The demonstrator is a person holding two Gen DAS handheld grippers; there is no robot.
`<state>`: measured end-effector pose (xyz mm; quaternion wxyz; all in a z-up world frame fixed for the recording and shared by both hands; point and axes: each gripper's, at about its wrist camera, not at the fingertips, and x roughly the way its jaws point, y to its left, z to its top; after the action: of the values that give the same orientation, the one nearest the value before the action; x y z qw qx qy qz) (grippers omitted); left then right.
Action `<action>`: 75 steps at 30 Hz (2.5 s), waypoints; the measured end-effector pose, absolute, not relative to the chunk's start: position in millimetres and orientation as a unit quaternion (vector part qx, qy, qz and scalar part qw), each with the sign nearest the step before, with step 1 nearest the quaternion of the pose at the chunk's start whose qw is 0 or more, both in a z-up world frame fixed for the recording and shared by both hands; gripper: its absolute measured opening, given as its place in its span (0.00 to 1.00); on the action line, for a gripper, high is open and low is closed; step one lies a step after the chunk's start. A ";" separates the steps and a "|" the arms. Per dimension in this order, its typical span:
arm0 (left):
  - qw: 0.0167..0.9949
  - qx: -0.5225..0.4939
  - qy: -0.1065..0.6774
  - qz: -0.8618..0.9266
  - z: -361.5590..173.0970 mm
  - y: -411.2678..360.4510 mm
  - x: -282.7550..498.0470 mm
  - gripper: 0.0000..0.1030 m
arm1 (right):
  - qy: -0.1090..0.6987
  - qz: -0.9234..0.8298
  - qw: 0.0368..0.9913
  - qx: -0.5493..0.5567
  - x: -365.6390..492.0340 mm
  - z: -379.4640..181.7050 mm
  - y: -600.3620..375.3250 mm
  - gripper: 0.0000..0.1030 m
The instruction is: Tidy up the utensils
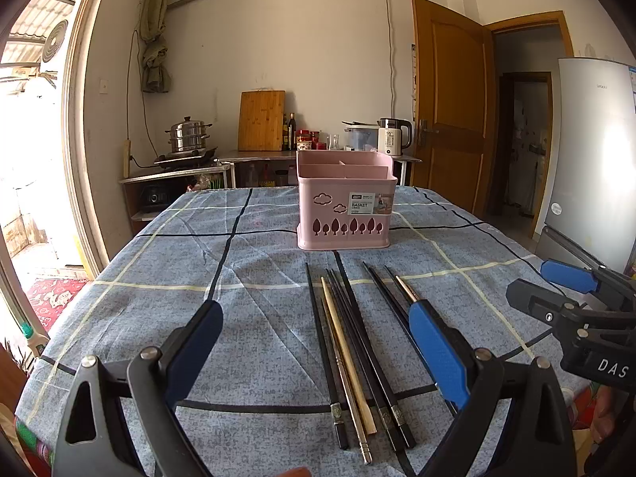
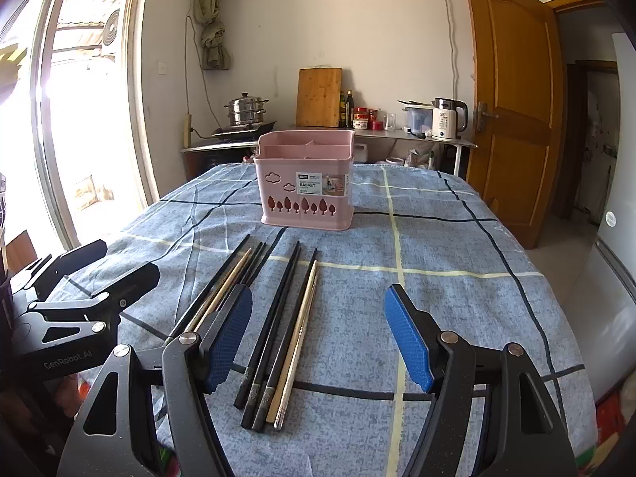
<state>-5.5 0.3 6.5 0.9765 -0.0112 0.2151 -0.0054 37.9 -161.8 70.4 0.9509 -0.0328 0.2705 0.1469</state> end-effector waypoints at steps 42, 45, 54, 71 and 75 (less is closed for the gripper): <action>0.976 -0.019 0.215 -0.014 6.8 -1.8 -6.1 0.94 | 0.272 0.148 0.950 -0.031 38.3 69.0 -161.7 0.67; 0.976 -0.019 0.215 -0.014 6.7 -1.9 -6.3 0.94 | 0.272 0.148 0.950 -0.032 38.2 69.0 -161.6 0.67; 0.976 -0.019 0.215 -0.014 6.5 -2.2 -6.1 0.94 | 0.271 0.148 0.950 -0.033 39.0 68.5 -160.7 0.67; 0.974 -0.020 0.226 -0.019 2.4 -2.7 -0.9 0.94 | 0.276 0.151 0.949 -0.033 41.0 67.0 -159.1 0.67; 0.970 -0.019 0.239 -0.027 0.4 1.1 7.8 0.94 | 0.282 0.153 0.946 -0.033 46.8 65.1 -158.3 0.67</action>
<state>7.8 1.1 0.4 0.9704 -0.0190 0.2391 -0.0275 46.8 -158.3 65.1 0.9464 -0.0334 0.2822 0.1535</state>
